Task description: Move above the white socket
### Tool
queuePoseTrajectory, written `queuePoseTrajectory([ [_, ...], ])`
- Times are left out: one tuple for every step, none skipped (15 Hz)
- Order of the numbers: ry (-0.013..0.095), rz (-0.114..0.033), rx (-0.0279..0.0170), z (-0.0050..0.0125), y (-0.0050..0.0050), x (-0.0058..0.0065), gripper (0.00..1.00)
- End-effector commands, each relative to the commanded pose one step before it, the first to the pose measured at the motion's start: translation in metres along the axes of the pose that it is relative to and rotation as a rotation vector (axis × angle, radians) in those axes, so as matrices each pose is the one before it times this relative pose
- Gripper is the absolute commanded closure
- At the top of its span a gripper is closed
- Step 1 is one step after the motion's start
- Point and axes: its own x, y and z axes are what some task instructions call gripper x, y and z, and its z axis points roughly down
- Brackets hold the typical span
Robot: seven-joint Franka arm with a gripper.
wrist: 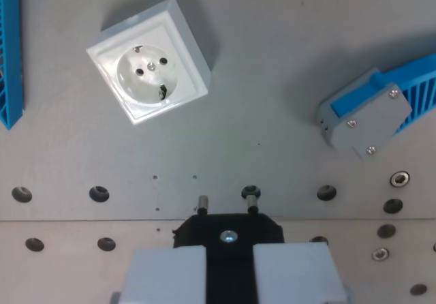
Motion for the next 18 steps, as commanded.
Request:
queuePoseTrajectory([
  [0.0964,-0.1266,0.01252,0.01523,-0.005,-0.00372,1.0],
  [-0.0009,-0.0116,0.00164,0.00341,-0.00126,-0.00018,1.0],
  [-0.0026,-0.011,0.00107,0.00328,-0.00126,-0.00011,1.0],
  [0.0004,-0.0137,0.00064,0.00327,-0.00132,-0.00002,1.0],
  [-0.0029,-0.0119,0.00069,0.00334,-0.00138,0.00008,1.0],
  [0.0,-0.0132,0.00036,0.00352,-0.00145,0.00016,1.0],
  [0.0006,-0.0147,0.00031,0.00375,-0.0015,0.00023,1.0],
  [-0.0017,-0.0098,0.00074,0.004,-0.0015,0.00028,1.0],
  [0.0012,-0.0139,0.00034,0.00417,-0.00149,0.00038,1.0],
  [-0.0013,-0.013,0.00078,0.00429,-0.00145,0.00047,1.0],
  [0.0005,-0.0095,0.0004,0.00368,-0.00115,0.00044,1.0],
  [-0.0021,-0.0122,0.00105,0.0037,-0.00118,0.00047,1.0],
  [0.0011,-0.0079,0.00016,0.00368,-0.00121,0.00047,1.0],
  [-0.0019,-0.0107,0.00073,0.00366,-0.00126,0.00046,1.0],
  [-0.0002,-0.0122,0.00042,0.00362,-0.00129,0.00043,1.0],
  [-0.0011,-0.0078,0.0005,0.0036,-0.00129,0.00038,1.0],
  [0.0026,-0.0123,-0.0006,0.00359,-0.00128,0.00035,1.0],
  [0.0004,-0.0067,-0.00021,0.00358,-0.00126,0.00033,1.0],
])
